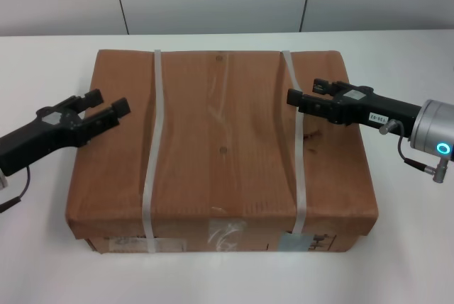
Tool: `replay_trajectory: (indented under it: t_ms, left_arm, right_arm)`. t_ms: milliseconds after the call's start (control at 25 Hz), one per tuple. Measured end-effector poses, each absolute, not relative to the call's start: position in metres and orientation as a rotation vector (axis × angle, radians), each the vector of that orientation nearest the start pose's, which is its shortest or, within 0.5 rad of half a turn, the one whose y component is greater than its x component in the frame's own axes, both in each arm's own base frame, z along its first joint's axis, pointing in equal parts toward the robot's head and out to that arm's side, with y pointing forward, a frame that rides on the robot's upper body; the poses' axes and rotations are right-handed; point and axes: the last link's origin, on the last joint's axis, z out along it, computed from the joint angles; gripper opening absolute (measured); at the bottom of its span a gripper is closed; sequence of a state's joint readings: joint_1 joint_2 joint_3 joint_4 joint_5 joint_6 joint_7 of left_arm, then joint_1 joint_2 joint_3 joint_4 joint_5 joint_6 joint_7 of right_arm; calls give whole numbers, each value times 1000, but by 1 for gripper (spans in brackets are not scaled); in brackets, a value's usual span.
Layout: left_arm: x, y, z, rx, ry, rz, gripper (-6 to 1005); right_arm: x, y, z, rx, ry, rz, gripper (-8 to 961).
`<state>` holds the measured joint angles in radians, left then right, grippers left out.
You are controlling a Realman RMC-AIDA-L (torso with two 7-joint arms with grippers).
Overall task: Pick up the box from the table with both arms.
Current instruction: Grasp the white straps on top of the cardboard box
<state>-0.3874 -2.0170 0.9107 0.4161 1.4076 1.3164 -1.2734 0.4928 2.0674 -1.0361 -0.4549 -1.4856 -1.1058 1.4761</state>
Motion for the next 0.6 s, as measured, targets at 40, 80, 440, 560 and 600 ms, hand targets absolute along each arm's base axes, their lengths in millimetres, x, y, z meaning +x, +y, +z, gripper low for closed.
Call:
replay_trajectory:
  t_ms: [40, 80, 440, 560, 600]
  left_arm:
    - [-317, 325, 6, -2211, -956, -913, 767]
    - [-317, 325, 6, -2211, -956, -913, 767]
    - [-318, 335, -9, -2195, -1082, -866, 767]
    - [-318, 335, -15, -2205, -1106, -846, 766]
    - [-317, 336, -17, -2210, -1109, -842, 766]
  right_arm:
    - [285, 354, -36, -2309, 1093, 781, 861]
    - [287, 354, -36, -2297, 1116, 780, 861]
    - [292, 356, -51, -2252, 1246, 739, 861]
    - [288, 358, -57, -2260, 1266, 729, 861]
    - [287, 358, -58, -2263, 1268, 729, 860]
